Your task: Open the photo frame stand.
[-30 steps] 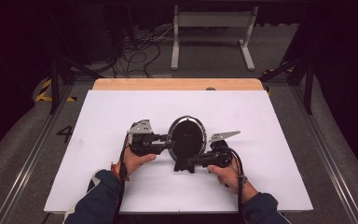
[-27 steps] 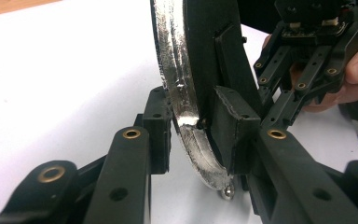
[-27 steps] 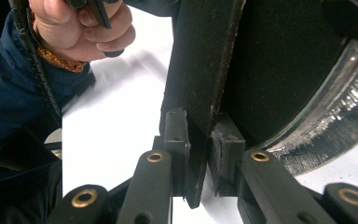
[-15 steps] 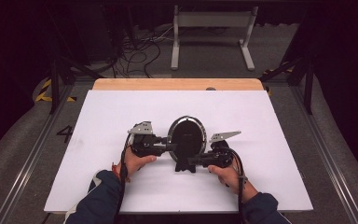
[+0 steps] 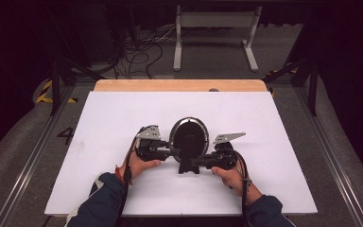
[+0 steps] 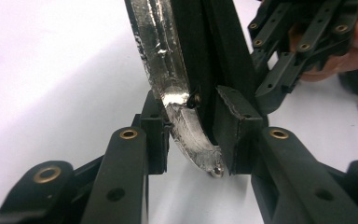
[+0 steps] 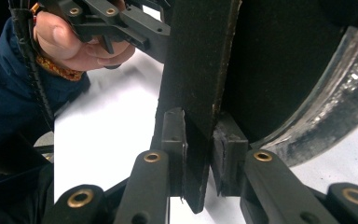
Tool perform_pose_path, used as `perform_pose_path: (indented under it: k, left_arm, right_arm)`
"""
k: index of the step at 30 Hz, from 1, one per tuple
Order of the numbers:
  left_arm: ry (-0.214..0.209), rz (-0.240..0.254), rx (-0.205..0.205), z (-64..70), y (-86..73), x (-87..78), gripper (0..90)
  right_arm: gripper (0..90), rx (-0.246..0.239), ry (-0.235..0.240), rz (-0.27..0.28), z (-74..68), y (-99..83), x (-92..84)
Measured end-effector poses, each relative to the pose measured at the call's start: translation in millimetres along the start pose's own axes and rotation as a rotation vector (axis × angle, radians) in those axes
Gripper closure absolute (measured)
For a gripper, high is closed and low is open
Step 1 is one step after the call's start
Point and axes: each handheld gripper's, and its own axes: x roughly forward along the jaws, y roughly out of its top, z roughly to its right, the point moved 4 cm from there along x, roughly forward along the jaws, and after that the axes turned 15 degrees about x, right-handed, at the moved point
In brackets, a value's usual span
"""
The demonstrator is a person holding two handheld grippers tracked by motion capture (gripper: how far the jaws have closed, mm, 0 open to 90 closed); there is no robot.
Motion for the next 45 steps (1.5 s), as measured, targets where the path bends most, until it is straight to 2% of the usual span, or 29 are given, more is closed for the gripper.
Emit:
perform_pose_path:
  k: [5, 11, 17, 23, 30, 36, 39, 41, 43, 45]
  left_arm:
    - [0.083, -0.018, 0.047, 1.0, 4.2, -4.2, 72.0]
    - [0.134, -0.035, 0.091, 2.3, 7.4, -4.8, 72.3]
    - [0.217, -0.042, 0.12, 1.4, 7.4, -8.2, 75.1]
    - [0.232, -0.041, 0.137, 2.9, 7.5, -6.9, 75.7]
    - [0.221, 0.001, 0.111, 6.5, 0.9, -4.0, 75.7]
    - [0.215, -0.045, 0.123, 9.3, -3.4, 7.1, 68.1]
    - [0.214, -0.074, 0.125, 8.6, -6.2, 11.9, 67.8]
    - [0.23, -0.107, 0.1, 7.1, -10.4, 17.3, 68.2]
    - [0.234, -0.129, 0.086, 6.4, -13.1, 22.5, 70.6]
    - [0.235, -0.137, 0.093, 7.6, -13.1, 24.4, 73.6]
  right_arm:
    - [76.9, -0.004, 0.011, 0.011, -4.0, 2.0, -3.9]
    - [76.0, -0.003, 0.008, 0.017, -5.3, 3.4, -5.9]
    - [74.4, 0.003, 0.005, 0.019, -5.4, 4.0, -7.7]
    - [74.0, 0.007, -0.01, 0.026, -3.9, 5.0, -8.8]
    - [74.4, 0.005, -0.018, 0.024, -2.3, 3.2, -12.2]
    - [74.7, -0.006, -0.024, 0.01, -4.1, -0.3, -13.4]
    - [74.7, -0.008, -0.027, 0.009, -4.1, -0.9, -13.6]
    - [74.7, -0.008, -0.029, 0.009, -4.4, -1.6, -13.7]
    - [74.7, -0.008, -0.031, 0.006, -4.8, -2.6, -13.4]
    - [74.7, -0.005, -0.033, 0.005, -5.7, -3.4, -13.5]
